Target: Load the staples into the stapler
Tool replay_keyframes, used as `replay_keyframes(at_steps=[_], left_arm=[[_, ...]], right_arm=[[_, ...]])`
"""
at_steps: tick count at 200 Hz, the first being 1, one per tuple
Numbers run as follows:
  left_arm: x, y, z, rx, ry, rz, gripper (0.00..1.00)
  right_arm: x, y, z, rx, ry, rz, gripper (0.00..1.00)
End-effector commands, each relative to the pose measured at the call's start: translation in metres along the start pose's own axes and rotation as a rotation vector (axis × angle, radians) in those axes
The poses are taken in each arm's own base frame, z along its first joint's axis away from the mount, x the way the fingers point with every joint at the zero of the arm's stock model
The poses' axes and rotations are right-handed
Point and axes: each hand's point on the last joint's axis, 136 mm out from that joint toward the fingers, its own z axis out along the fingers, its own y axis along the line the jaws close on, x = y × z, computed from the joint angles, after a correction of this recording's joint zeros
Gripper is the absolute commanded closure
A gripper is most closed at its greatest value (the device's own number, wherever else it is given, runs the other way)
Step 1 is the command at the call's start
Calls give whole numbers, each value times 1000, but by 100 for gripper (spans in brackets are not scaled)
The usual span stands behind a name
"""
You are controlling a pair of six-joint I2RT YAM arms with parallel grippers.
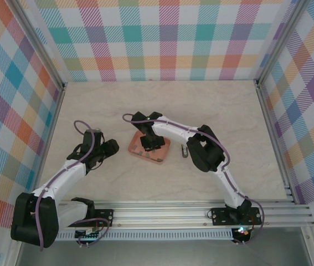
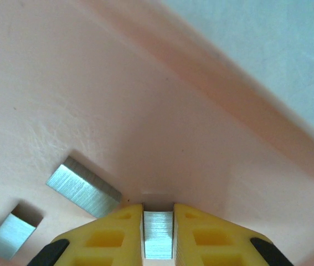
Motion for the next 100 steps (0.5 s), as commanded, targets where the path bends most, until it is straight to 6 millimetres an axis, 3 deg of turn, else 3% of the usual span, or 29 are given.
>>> replay_keyframes(at_steps=[1,49,100], left_arm=[[-7,-1,-5,17,-33,5,41],[-7,-7,-6,73,-64,27,41],[-17,-28,-8,182,-121,77,41]], right_arm=[[-15,-3,-18,-9,-96,19,82],[-23,-8,-46,-49,-233,52,82],[-27,-12,-73,-103,-360,76,83]])
